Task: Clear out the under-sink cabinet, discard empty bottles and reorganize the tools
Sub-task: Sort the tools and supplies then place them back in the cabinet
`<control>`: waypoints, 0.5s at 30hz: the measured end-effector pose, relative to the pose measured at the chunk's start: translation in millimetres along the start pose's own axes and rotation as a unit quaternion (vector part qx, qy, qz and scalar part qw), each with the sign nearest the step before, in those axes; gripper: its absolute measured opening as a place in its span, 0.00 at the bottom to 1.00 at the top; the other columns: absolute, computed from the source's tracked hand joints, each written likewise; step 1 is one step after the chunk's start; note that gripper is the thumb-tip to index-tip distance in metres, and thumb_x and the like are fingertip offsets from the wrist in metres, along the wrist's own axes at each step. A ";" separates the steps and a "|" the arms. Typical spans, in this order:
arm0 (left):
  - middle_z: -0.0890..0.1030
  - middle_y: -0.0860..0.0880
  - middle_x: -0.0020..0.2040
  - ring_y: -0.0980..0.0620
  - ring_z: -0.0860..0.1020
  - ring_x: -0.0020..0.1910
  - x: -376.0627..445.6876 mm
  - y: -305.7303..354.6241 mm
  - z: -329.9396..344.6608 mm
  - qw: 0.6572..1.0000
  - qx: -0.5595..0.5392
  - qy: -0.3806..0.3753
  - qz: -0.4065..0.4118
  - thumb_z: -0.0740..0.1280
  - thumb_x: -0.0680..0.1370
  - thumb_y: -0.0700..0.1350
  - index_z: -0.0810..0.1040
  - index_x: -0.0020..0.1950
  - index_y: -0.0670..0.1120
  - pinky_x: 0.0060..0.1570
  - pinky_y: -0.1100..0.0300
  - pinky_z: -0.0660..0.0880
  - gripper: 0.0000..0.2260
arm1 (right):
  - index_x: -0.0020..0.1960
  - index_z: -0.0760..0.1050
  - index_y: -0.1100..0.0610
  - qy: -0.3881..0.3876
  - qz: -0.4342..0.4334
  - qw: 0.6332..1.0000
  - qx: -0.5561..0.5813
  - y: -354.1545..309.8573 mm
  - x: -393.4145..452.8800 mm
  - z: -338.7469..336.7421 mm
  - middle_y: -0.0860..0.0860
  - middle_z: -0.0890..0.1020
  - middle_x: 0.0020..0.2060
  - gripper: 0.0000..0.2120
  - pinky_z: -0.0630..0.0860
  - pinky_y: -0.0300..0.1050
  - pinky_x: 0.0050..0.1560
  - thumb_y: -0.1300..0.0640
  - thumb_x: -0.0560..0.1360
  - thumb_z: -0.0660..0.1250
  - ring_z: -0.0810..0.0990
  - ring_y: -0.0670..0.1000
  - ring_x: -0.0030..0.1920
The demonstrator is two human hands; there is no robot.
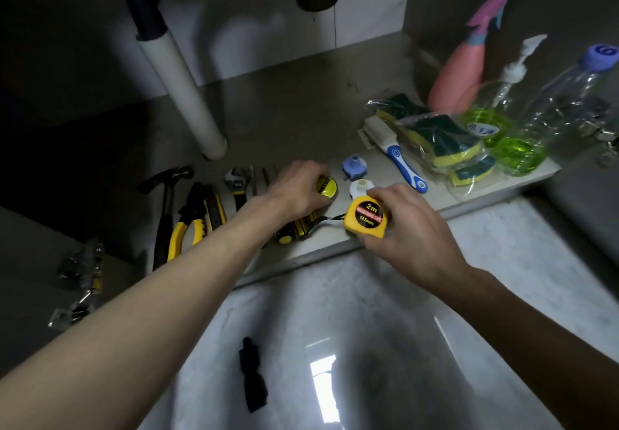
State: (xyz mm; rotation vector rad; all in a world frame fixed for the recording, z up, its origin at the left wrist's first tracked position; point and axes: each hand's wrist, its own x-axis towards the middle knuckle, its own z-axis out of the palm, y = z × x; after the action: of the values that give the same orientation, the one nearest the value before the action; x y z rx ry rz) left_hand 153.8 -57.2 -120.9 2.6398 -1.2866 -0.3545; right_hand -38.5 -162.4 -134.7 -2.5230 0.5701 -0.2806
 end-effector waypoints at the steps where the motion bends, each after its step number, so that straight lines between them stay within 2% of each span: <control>1: 0.81 0.46 0.59 0.44 0.78 0.58 0.9 -0.2 1.7 1.000 -0.001 -0.010 -0.001 0.74 0.73 0.51 0.79 0.63 0.50 0.54 0.53 0.76 0.19 | 0.70 0.70 0.47 -0.008 -0.016 0.999 -0.026 -3.5 6.3 1.5 0.45 0.74 0.59 0.30 0.77 0.50 0.53 0.42 0.71 0.74 0.72 0.48 0.60; 4: 0.80 0.46 0.60 0.45 0.77 0.59 -0.5 -0.9 -0.5 1.000 -0.007 -0.018 0.006 0.74 0.74 0.52 0.77 0.65 0.50 0.56 0.52 0.75 0.21 | 0.69 0.70 0.46 -0.031 -0.080 0.993 -0.083 -10.4 21.1 4.6 0.44 0.75 0.59 0.27 0.70 0.43 0.47 0.44 0.73 0.73 0.70 0.47 0.60; 7: 0.78 0.46 0.62 0.45 0.75 0.62 -11.1 -4.5 -7.4 0.999 -0.019 0.029 0.019 0.71 0.76 0.49 0.77 0.67 0.48 0.59 0.51 0.74 0.20 | 0.68 0.71 0.46 -0.044 -0.123 0.987 -0.097 -12.3 30.3 3.7 0.43 0.78 0.58 0.26 0.63 0.41 0.46 0.48 0.72 0.73 0.69 0.47 0.58; 10: 0.78 0.47 0.60 0.45 0.75 0.62 -28.1 -10.4 -9.0 0.996 -0.026 0.090 0.005 0.68 0.78 0.46 0.78 0.64 0.48 0.59 0.49 0.74 0.15 | 0.64 0.72 0.46 -0.064 -0.156 0.976 -0.135 -15.0 38.9 5.4 0.43 0.79 0.56 0.23 0.64 0.43 0.46 0.50 0.71 0.74 0.70 0.49 0.58; 15: 0.79 0.47 0.57 0.45 0.75 0.59 -44.3 -19.2 -5.2 0.995 -0.038 0.094 -0.014 0.66 0.78 0.45 0.80 0.60 0.48 0.57 0.49 0.73 0.12 | 0.59 0.76 0.48 -0.068 -0.146 0.967 -0.196 -22.1 50.3 17.2 0.46 0.80 0.53 0.17 0.71 0.46 0.47 0.47 0.72 0.72 0.70 0.50 0.57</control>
State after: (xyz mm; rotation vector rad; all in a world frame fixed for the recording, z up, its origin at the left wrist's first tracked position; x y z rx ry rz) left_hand 143.3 -10.2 -115.2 2.5591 -1.1563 -0.1518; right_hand 19.0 -160.3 -133.0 -2.9838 0.2105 -0.1051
